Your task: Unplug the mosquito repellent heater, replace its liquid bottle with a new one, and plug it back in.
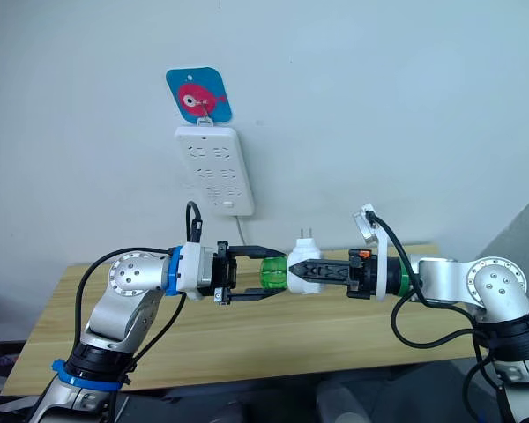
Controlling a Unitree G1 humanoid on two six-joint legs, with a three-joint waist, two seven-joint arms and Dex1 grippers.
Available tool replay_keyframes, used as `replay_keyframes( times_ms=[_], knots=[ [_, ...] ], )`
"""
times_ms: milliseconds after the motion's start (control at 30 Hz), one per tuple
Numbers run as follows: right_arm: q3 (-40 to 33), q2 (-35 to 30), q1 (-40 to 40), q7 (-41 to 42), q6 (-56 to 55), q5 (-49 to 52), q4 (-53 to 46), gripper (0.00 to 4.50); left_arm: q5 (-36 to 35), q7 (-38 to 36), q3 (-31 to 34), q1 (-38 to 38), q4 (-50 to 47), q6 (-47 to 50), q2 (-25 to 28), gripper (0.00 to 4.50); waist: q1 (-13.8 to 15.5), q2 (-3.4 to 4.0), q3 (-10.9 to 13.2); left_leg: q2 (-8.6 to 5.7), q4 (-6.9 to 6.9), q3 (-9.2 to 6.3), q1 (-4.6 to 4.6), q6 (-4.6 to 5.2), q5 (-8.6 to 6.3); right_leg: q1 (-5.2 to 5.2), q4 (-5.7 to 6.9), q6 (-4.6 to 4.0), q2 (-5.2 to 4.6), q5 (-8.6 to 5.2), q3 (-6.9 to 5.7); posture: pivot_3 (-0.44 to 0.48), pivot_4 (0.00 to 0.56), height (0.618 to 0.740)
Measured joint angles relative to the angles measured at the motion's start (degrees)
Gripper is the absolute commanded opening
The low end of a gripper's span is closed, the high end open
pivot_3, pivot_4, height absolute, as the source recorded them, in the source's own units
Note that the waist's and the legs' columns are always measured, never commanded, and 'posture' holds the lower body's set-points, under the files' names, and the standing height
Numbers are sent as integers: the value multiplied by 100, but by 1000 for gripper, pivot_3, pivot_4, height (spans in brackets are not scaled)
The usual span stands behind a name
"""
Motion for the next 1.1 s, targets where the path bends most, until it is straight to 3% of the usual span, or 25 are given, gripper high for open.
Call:
replay_keyframes(
  times_ms=[67, 267, 400, 467, 500, 667, 933, 1100],
  knots=[
    [10, 31, -25, 15, 33, -41, -10, 3052, -246, 32, -16, -26, -204, 646, 191, 2250, -6, 2, 4, 2, -1, -2, -1, 0, 0, -2, 1, 0, 2, 0, -1, -198, 102, 704],
    [-42, 48, -269, 601, 163, -435, -335, 3052, -2252, -72, -57, -1243, -521, 4795, 1252, 2250, -9, 4, 37, 1, -2, -17, -8, 0, 0, -2, -5, 1, 11, -1, -8, -196, 100, 704],
    [-70, 33, -290, 793, 170, -602, -451, 3052, -2475, -265, -110, -1548, -326, 5421, 1285, 2250, 0, 5, 38, 2, -13, -15, -10, 3, -2, -5, -13, 1, 10, -1, -8, -198, 99, 704],
    [-70, 25, -290, 824, 170, -662, -459, 3052, -2400, -338, -125, -1544, -277, 5345, 1241, 2250, 2, 6, 39, 3, -17, -16, -10, 3, -3, -8, -12, 0, 11, -1, -9, -203, 93, 704],
    [-70, 27, -290, 833, 169, -701, -484, 3052, -2324, -393, -137, -1518, -278, 5208, 1237, 2985, 4, 6, 39, 3, -20, -16, -11, 3, -3, -11, -12, 0, 11, -1, -9, -203, 93, 704],
    [-78, 33, -287, 967, 159, -704, -586, 3052, -1686, -628, -158, -1134, -312, 4086, 1121, 4478, 28, 6, 39, 3, -21, -14, -10, 3, -3, -9, -14, -1, 10, -1, -6, -200, 85, 704],
    [-323, -75, -5, 896, 42, -505, -536, 3051, -468, -374, 342, 277, -558, 900, 528, 4500, 89, 5, 38, 3, -11, -10, -12, 3, -3, -5, -14, -1, 7, -1, 0, -190, 76, 704],
    [-356, -96, 78, 849, 17, -505, -433, 3051, -2, 12, 526, 579, -535, -722, -51, 4500, 95, 5, 37, 1, 8, -7, -18, 3, -2, -3, -13, 6, 5, 3, 3, -190, 73, 704]
  ],
)
